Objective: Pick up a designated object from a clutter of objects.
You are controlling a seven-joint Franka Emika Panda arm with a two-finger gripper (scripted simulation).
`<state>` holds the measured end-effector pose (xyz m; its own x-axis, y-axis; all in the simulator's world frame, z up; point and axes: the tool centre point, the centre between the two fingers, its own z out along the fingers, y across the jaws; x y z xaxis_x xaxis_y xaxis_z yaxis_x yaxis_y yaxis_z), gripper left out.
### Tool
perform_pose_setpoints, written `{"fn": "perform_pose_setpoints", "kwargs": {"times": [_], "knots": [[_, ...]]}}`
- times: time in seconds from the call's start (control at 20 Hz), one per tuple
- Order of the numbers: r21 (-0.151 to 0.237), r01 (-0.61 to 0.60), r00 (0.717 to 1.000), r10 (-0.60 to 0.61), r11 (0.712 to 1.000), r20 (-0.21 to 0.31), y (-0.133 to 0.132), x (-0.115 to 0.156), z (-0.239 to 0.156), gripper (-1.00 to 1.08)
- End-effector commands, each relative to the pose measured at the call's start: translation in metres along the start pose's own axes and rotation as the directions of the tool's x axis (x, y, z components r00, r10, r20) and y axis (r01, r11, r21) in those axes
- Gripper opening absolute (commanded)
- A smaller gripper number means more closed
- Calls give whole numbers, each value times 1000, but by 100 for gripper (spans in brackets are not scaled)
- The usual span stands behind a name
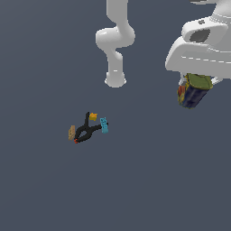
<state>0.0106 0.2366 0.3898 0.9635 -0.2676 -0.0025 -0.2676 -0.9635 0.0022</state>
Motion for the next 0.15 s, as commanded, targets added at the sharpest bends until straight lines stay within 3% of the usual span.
{"fn": "perform_pose_setpoints", "kwargs": {"times": [0.0, 0.1], "knots": [[2, -1, 1000, 1, 1000, -3, -2, -1, -7, -100], [2, -1, 1000, 1, 1000, -3, -2, -1, -8, -100]]}}
